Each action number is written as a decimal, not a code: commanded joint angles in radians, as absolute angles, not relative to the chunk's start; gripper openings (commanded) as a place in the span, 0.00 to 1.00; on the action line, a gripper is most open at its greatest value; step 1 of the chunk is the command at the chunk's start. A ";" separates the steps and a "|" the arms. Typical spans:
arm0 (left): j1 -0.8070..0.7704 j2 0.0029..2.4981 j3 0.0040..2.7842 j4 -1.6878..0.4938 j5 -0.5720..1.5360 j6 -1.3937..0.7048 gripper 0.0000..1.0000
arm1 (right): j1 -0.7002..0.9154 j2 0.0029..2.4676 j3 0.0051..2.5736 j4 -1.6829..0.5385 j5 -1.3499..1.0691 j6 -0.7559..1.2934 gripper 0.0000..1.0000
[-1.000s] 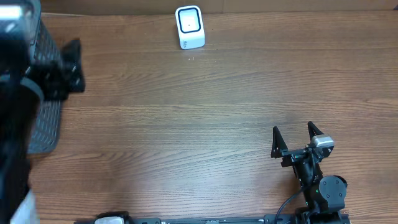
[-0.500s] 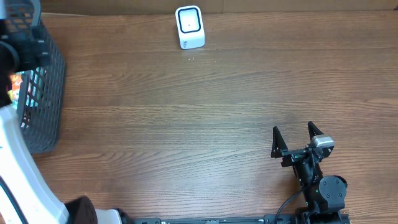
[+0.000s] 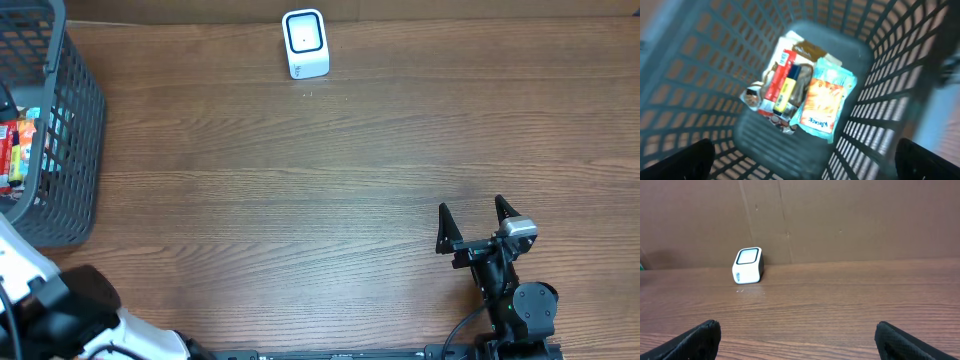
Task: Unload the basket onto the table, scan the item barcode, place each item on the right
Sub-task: 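Reach the left gripper into the grey basket and grasp a green wipes pack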
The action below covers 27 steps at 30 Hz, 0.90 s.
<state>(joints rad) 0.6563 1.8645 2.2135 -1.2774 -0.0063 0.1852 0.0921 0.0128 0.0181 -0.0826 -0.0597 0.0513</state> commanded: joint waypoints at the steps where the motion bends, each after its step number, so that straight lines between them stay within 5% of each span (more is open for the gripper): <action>1: 0.674 1.933 2.232 -1.274 0.110 0.273 1.00 | 0.090 0.003 0.008 -0.078 -0.050 0.049 1.00; 27: 0.675 2.336 2.231 -1.299 0.226 0.389 1.00 | 0.090 0.003 0.008 -0.079 -0.050 0.049 1.00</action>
<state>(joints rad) 0.6827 2.3043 2.2154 -1.2949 0.1989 0.3737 0.0921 0.0128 0.0181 -0.0822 -0.0597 0.0513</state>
